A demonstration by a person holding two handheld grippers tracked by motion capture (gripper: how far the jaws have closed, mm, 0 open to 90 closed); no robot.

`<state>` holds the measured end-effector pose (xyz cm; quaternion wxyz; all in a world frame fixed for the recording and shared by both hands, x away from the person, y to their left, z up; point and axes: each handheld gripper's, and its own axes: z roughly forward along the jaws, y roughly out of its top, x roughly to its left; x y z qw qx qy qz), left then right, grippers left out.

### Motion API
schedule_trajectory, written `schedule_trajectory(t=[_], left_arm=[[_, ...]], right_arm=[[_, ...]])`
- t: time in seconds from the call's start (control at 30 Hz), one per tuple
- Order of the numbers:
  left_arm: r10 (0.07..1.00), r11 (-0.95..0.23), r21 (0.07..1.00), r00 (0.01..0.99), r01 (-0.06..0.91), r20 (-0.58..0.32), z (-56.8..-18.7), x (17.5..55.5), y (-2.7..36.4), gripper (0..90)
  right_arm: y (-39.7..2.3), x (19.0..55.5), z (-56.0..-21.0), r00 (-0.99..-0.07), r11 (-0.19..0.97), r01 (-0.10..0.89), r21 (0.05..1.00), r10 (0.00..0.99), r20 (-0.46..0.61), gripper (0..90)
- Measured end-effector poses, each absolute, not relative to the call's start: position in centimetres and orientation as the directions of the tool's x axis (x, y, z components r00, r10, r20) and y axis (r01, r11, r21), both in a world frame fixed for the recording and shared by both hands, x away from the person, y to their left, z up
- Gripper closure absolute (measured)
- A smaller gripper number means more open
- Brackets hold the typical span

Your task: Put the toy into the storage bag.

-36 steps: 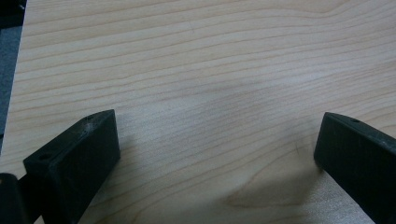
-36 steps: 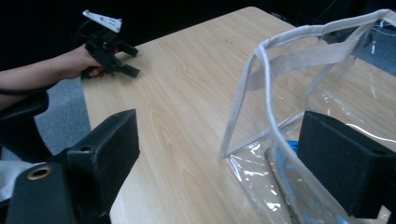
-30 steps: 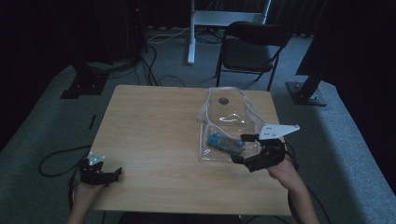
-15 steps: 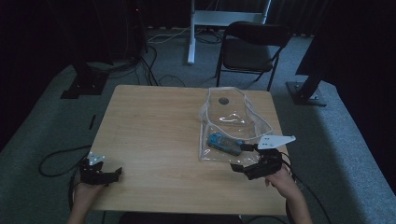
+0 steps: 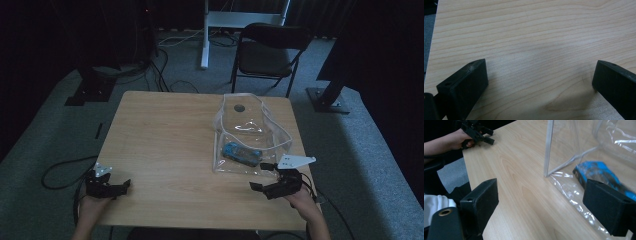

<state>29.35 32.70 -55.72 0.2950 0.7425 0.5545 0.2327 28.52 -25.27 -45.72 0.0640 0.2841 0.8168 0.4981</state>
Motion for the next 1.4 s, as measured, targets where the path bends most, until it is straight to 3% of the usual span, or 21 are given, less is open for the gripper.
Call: schedule_trajectory(t=[0.57,0.77,1.07,1.4], left_arm=[[0.961,-0.208,0.698,0.275,0.685,0.016,-55.7,29.4,32.7,0.7],[0.961,-0.210,0.697,0.276,0.686,0.018,-55.7,29.4,32.7,0.7],[0.961,-0.210,0.697,0.276,0.686,0.018,-55.7,29.4,32.7,0.7],[0.961,-0.210,0.697,0.276,0.686,0.018,-55.7,29.3,32.7,0.7]], right_arm=[[-28.3,28.2,-51.4,-0.735,0.267,0.440,0.857,0.656,0.173,11.6],[-29.1,27.9,-52.4,-0.662,0.245,0.444,0.862,0.738,0.131,11.0],[-30.2,27.7,-53.6,-0.607,0.233,0.478,0.847,0.784,0.127,11.0],[-31.1,27.9,-54.8,-0.423,0.165,0.529,0.833,0.902,0.090,11.0]])
